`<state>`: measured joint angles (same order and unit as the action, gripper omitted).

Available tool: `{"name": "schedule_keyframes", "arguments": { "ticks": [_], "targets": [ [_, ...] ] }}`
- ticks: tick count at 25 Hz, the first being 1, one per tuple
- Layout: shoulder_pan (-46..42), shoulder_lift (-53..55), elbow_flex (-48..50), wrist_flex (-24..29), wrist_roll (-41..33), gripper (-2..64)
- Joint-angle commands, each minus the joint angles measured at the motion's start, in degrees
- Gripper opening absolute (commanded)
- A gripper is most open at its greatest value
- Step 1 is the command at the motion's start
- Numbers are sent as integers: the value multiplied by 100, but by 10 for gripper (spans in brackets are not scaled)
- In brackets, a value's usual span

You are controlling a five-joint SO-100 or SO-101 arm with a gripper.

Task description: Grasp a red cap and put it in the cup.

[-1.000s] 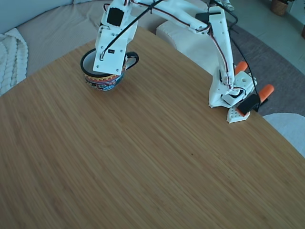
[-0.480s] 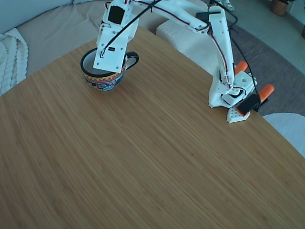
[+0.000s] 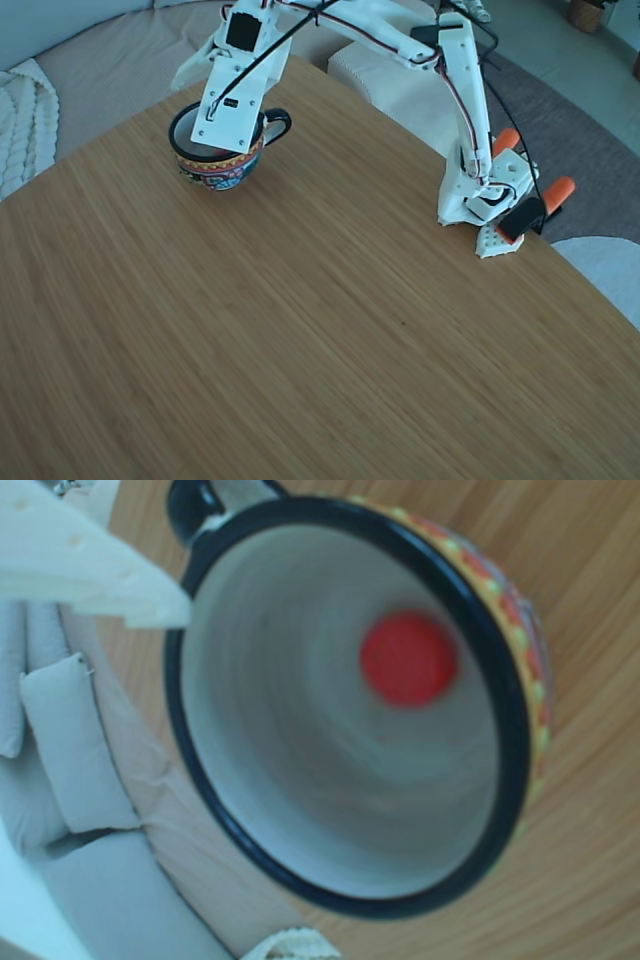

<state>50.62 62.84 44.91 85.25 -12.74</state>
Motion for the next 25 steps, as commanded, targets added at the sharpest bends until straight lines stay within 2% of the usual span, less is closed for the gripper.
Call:
{"name": "schedule_keyframes", "arguments": {
  "ticks": [1, 11, 23, 25],
  "targets": [
    [-44, 176, -88, 26, 44, 503],
    [-334, 422, -88, 114, 62, 503],
    [-1494, 2048, -53, 1283, 70, 498],
    [-1714, 2364, 70, 1301, 79, 498]
  ]
}}
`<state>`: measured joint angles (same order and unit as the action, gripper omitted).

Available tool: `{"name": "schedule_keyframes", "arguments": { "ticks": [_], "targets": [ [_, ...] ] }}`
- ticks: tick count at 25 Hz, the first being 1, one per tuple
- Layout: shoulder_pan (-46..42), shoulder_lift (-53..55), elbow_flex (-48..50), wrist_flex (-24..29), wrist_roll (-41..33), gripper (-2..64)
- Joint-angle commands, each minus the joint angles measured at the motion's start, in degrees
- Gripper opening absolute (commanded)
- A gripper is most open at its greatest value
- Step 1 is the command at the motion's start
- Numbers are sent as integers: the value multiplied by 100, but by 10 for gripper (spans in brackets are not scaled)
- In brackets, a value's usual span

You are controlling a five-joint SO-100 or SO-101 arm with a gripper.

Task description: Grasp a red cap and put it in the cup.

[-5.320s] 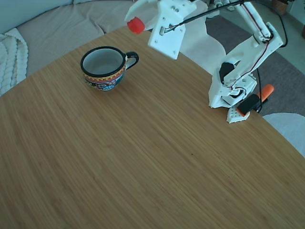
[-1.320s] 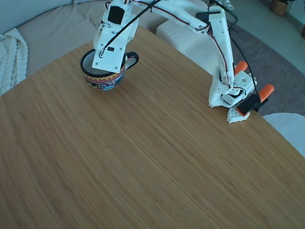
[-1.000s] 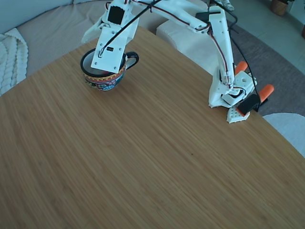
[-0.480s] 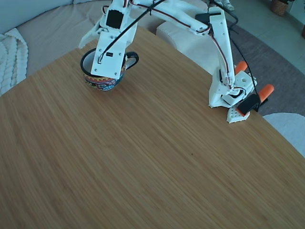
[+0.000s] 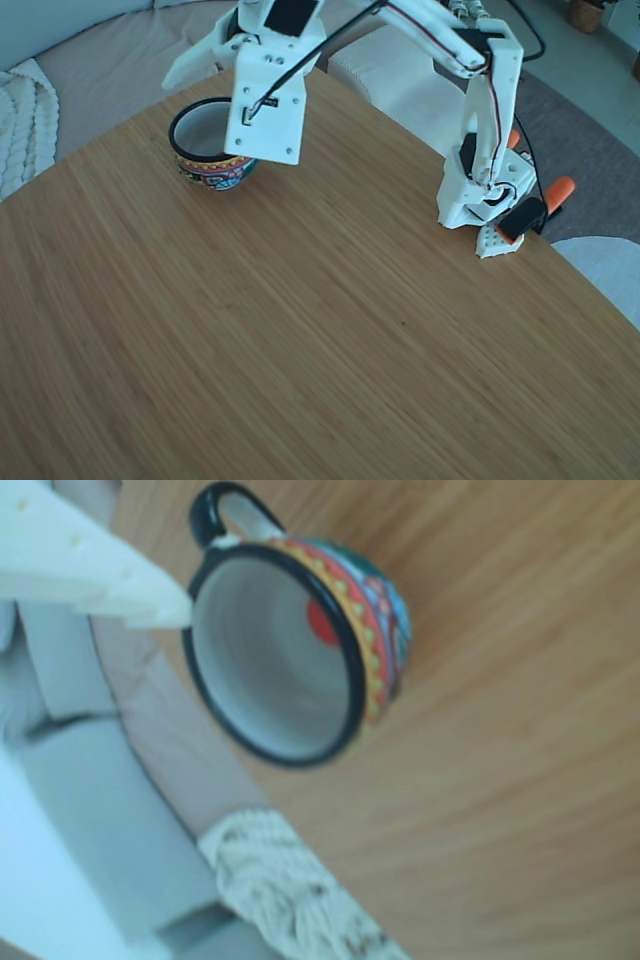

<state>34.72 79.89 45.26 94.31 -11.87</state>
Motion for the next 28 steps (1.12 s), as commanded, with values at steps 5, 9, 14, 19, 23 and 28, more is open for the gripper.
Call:
{"name": "schedule_keyframes", "arguments": {
  "ticks": [5, 9, 14, 19, 23, 28],
  "targets": [
    [-642, 1433, 554, 396, -9, 498],
    [-1072, 1881, 826, 396, 176, 497],
    [-1705, 2610, 1248, 396, 229, 497],
    [-2276, 3445, 2048, 396, 237, 497],
    [-2646, 3938, 2716, 396, 237, 497],
    [-3041, 4605, 3744, 360, 246, 497]
  ]
}}
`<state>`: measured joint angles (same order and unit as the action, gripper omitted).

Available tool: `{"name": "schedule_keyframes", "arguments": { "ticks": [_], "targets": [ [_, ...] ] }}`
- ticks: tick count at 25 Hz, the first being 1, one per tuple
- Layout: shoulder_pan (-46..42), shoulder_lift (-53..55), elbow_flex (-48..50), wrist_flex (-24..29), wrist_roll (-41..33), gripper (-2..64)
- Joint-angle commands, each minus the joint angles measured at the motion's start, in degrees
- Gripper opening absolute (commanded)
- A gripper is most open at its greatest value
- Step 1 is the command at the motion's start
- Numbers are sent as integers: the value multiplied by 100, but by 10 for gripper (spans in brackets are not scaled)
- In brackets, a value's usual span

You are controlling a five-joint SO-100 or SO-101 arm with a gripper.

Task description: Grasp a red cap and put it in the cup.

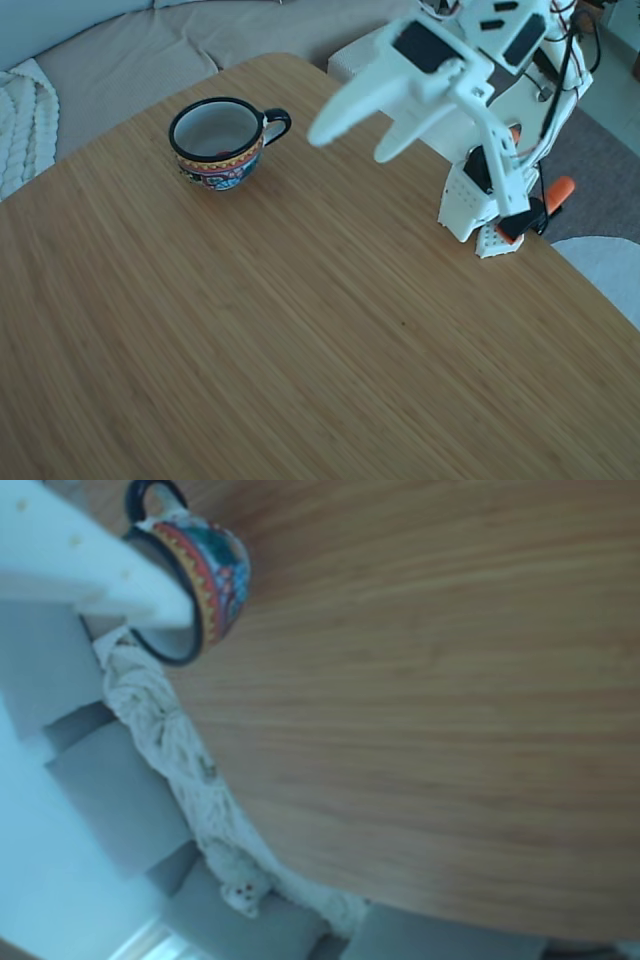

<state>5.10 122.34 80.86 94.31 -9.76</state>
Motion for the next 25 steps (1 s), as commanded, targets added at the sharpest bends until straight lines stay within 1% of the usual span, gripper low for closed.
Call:
{"name": "schedule_keyframes", "arguments": {
  "ticks": [1, 7, 9, 13, 16, 22, 25],
  "targets": [
    [-123, 501, 352, 308, 35, 497],
    [-158, 1143, 1125, 237, 26, 497],
    [-158, 1310, 1450, 44, 26, 497],
    [-158, 1670, 2232, -510, 26, 497],
    [-158, 1890, 2637, -712, 26, 497],
    [-149, 2232, 2821, -826, 26, 497],
    [-97, 2320, 3103, -1213, 26, 497]
  ]
}}
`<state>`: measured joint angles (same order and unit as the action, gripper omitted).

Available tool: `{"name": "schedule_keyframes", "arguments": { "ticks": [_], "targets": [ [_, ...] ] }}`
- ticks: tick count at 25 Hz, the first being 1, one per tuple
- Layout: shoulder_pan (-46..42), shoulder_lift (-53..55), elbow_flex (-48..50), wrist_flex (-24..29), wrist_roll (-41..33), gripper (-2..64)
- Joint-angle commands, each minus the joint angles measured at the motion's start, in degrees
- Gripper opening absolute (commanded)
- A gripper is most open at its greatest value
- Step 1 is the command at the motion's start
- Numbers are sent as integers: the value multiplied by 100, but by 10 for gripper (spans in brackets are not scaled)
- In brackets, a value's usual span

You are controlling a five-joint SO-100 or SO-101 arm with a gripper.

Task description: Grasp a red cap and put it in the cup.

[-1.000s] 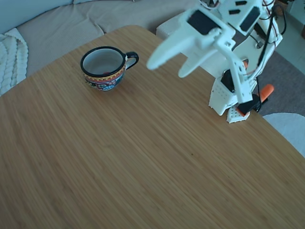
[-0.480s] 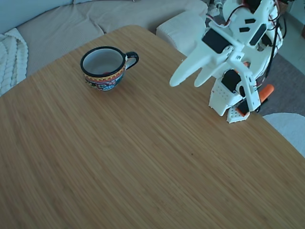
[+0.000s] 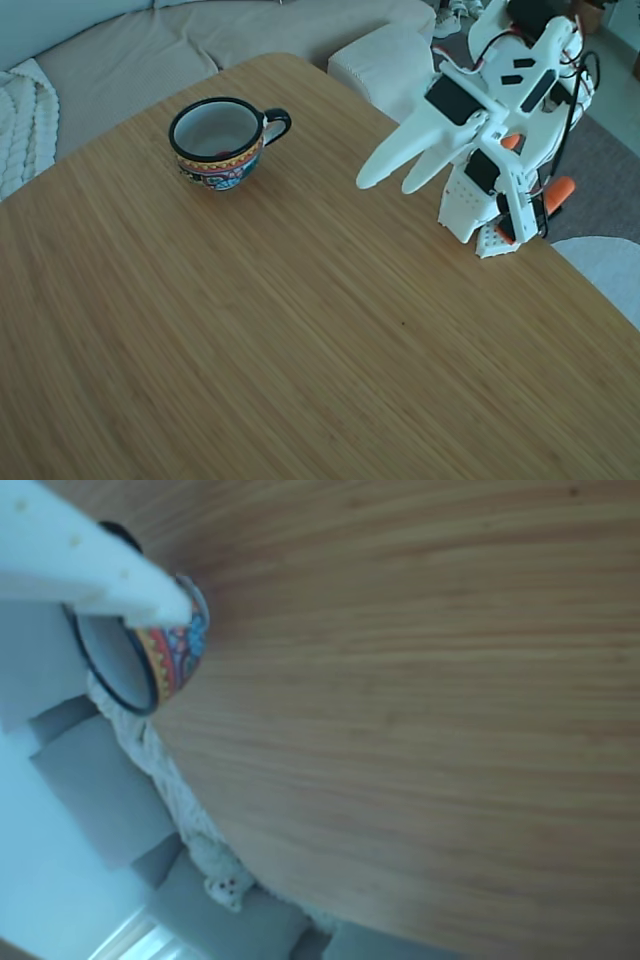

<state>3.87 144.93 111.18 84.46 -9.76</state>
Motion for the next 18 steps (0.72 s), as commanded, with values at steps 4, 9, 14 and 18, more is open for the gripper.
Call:
{"name": "schedule_keyframes", "arguments": {
  "ticks": [4, 9, 14, 18],
  "targets": [
    [35, 79, 835, -1072, 35, 497],
    [-26, 88, 1538, -1846, 422, 497],
    [-26, 88, 2259, -2610, 642, 497],
    [-26, 88, 2874, -3278, 642, 497]
  ]
}}
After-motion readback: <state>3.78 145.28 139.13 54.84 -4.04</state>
